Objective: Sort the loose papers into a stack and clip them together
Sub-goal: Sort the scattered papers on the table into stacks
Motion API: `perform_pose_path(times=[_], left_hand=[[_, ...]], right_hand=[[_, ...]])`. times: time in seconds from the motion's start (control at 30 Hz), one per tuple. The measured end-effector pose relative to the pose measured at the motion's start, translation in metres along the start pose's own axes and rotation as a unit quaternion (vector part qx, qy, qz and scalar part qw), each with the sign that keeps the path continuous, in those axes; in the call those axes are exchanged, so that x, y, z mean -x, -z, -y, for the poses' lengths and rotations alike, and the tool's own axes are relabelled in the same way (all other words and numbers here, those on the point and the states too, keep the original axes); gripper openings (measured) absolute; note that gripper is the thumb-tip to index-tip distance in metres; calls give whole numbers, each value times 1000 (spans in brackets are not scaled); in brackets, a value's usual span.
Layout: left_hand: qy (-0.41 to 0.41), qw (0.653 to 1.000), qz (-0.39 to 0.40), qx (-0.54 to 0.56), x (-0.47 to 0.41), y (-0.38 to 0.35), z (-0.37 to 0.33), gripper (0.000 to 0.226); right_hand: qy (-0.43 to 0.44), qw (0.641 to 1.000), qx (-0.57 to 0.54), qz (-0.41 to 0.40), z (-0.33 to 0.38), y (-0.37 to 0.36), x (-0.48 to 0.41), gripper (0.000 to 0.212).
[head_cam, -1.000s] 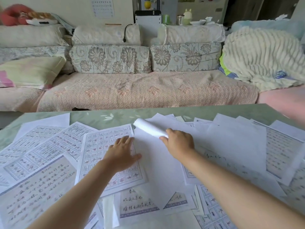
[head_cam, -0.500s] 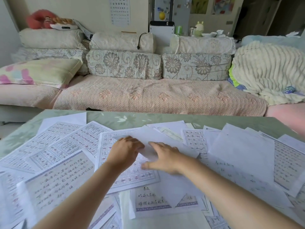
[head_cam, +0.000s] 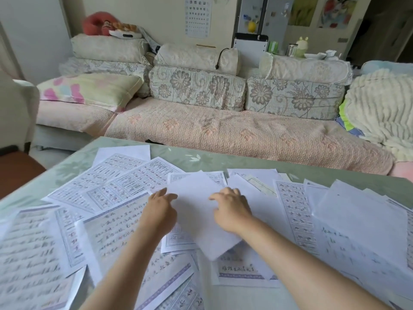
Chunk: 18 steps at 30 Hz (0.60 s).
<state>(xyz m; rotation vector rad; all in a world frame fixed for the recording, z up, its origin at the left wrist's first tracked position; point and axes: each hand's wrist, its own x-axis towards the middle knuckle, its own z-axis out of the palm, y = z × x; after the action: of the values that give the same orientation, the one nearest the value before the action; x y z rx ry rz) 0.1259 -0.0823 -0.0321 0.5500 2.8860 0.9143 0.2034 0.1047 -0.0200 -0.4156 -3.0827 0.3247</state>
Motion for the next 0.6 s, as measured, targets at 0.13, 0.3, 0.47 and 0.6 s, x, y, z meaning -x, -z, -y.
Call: perform_pose_path(times=[0.13,0.3,0.47,0.6], left_hand=[[39,999,-34,0,13,-6,0,52],[-29,987,83,-136,14,-21,9,79],[-36,986,118,-111,9,-9,19,65],[-42,988,113,-94,8,-3,26,60]], right_hand=[[-124,991,0,52,-13,1,-15,68],[-196,976,-34,90,-7,4,-34,86],[-252,956,-128,79,1,5,-50,62],[-288,895,-334,61,-4,5,-59,53]])
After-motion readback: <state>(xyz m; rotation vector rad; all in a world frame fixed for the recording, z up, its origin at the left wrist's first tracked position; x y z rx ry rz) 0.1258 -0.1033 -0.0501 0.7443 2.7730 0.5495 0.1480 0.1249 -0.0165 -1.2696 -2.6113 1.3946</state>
